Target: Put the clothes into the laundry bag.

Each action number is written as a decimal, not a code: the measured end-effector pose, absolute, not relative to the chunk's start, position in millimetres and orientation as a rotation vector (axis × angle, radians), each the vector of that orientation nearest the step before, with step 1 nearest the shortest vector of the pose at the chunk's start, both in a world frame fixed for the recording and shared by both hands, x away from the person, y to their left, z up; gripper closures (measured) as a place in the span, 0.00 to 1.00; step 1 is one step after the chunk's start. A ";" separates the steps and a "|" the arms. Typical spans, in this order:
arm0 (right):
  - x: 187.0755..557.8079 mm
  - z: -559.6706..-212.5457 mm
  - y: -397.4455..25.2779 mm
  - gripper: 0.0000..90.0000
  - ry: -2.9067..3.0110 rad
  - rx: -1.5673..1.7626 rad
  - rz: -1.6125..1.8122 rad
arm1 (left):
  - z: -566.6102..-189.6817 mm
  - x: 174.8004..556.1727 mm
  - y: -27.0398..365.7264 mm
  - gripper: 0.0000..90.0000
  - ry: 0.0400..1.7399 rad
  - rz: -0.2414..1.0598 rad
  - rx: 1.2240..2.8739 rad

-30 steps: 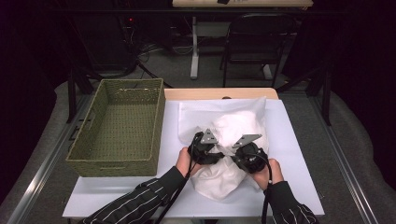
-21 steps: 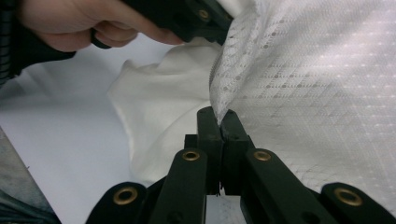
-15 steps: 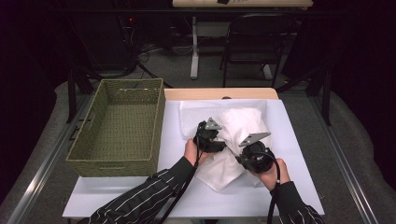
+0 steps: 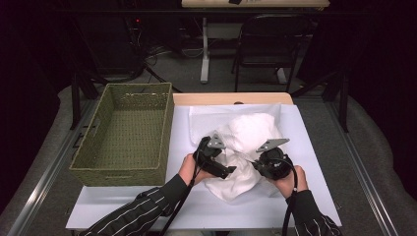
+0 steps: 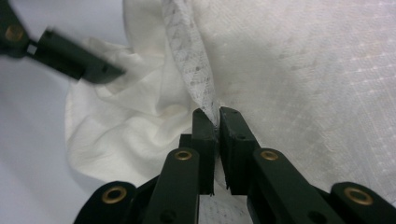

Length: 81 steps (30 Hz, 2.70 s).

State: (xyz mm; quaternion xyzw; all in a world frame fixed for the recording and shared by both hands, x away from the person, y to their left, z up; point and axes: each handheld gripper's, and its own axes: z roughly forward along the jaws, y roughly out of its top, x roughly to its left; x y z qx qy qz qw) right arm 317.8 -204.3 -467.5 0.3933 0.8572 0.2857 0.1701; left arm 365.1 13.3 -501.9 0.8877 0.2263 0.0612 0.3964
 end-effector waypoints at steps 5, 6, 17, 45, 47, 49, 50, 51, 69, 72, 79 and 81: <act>317.7 -466.5 -205.1 0.97 2.411 1.118 0.816 | -519.0 368.8 -3.2 0.06 0.610 0.130 2.249; 317.4 -466.5 -205.6 0.97 2.409 1.121 0.821 | -522.4 368.7 -7.0 0.06 0.620 0.145 2.247; 320.6 -472.2 -205.5 0.99 2.427 1.139 0.808 | -542.3 368.8 -29.1 0.51 0.696 0.408 2.151; 317.0 -437.8 -194.6 0.98 2.210 1.046 0.886 | -507.5 371.4 -44.9 0.73 0.650 0.191 2.048; 312.5 -435.6 -194.8 0.99 2.198 1.017 0.929 | -506.3 371.0 -45.3 0.73 0.651 0.185 2.038; 307.5 -429.8 -197.3 0.99 2.202 1.004 0.992 | -502.3 374.4 -44.6 0.73 0.646 0.178 2.029; 305.5 -427.6 -199.0 0.99 2.216 0.997 1.019 | -500.7 376.6 -44.9 0.73 0.652 0.166 2.022; 304.6 -426.5 -200.7 0.99 2.222 0.999 1.035 | -500.5 378.4 -45.9 0.73 0.653 0.160 2.018; 326.8 -453.6 -209.2 0.98 2.240 1.163 0.876 | -506.8 368.9 -6.2 0.28 0.565 0.168 2.184; 326.9 -452.8 -207.9 0.97 2.249 1.157 0.884 | -511.2 367.1 -7.5 0.36 0.561 0.124 2.174; 322.5 -446.2 -203.2 0.99 2.286 1.163 0.954 | -519.2 371.7 -21.9 0.80 0.597 0.096 2.062; 320.4 -441.6 -200.6 0.99 2.301 1.147 0.998 | -518.6 375.7 -27.3 0.82 0.623 0.079 2.033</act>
